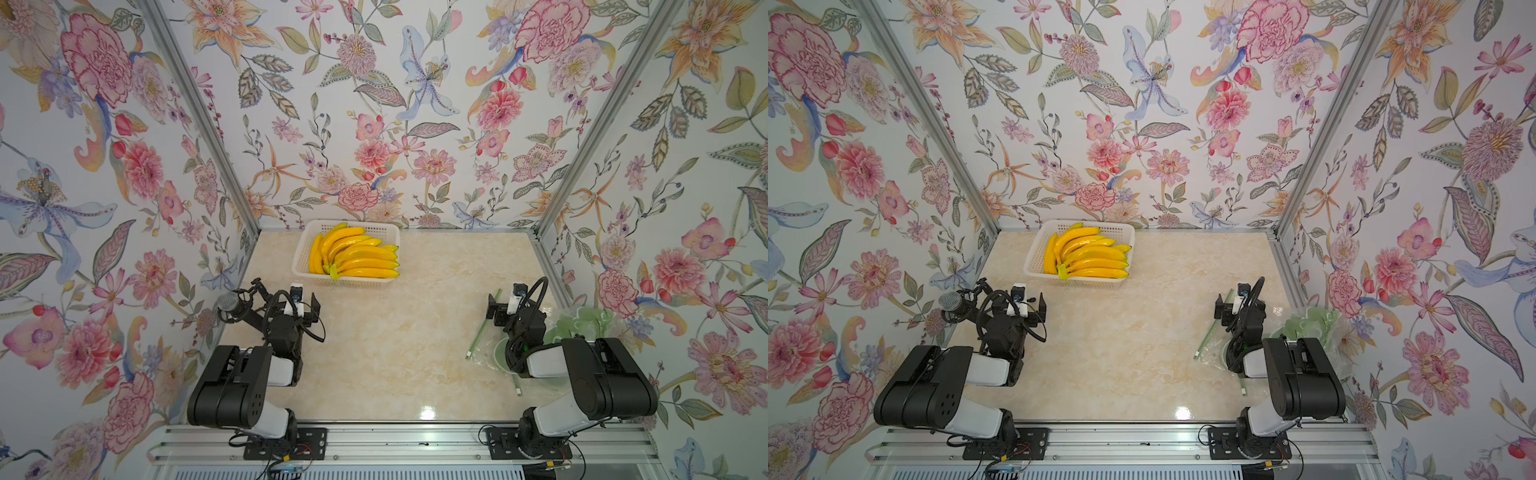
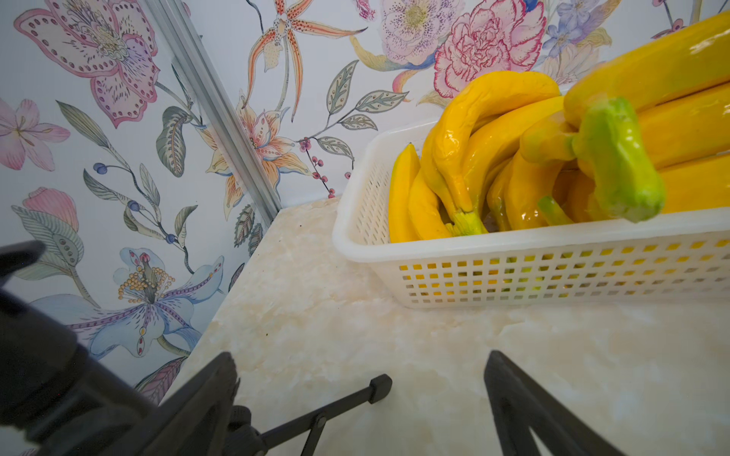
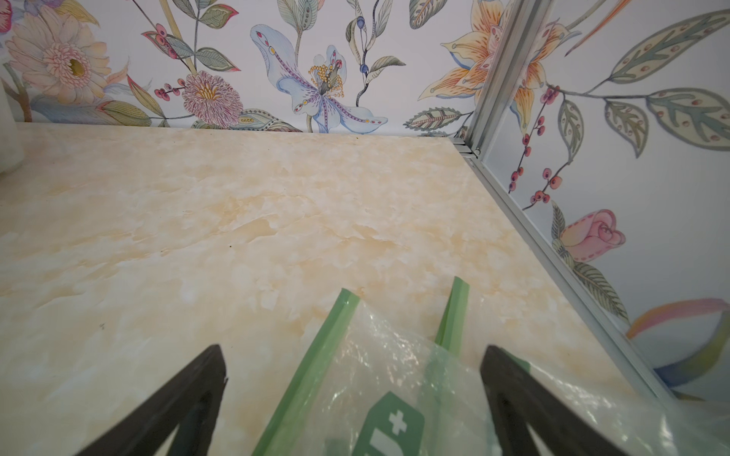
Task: Open the zip-top bag and take out the banana
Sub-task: Reset both arms
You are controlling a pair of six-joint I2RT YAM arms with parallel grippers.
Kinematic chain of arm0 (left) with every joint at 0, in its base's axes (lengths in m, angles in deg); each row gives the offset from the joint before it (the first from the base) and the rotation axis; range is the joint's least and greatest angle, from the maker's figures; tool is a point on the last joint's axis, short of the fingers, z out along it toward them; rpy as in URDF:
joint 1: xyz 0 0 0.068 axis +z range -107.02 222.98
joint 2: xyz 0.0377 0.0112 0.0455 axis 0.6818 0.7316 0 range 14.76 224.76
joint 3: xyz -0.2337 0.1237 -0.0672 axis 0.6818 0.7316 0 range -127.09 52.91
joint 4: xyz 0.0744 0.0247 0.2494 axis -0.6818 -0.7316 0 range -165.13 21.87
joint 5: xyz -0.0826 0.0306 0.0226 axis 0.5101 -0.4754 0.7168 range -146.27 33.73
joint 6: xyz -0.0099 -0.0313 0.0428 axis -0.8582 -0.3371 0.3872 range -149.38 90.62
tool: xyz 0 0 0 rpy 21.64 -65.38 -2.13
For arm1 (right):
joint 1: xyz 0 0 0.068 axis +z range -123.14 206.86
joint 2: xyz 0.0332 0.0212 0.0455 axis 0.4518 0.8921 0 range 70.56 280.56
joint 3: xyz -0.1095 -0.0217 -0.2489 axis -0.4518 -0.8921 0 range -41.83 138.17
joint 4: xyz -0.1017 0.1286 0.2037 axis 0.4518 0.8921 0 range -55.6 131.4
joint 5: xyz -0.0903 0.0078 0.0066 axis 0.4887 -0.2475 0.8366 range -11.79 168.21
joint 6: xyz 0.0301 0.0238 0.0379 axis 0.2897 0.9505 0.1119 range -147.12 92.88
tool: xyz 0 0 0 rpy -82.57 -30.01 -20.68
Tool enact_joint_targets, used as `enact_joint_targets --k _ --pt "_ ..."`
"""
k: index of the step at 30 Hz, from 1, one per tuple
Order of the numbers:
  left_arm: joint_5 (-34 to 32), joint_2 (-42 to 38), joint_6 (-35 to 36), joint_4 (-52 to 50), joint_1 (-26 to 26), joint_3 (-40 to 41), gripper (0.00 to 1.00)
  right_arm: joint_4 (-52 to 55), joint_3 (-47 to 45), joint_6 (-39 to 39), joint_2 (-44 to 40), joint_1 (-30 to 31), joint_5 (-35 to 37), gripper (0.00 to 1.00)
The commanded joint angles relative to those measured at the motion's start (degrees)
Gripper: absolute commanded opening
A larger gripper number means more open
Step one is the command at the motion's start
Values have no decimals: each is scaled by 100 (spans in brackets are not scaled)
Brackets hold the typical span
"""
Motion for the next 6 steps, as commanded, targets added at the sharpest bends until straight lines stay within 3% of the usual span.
enact_joint_targets --k 1,6 --pt "75 -6 -125 19 68 -75 99 115 149 131 3 -167 -388 100" --pt "-449 34 -357 -233 84 -242 99 -48 65 127 -12 -151 -338 100"
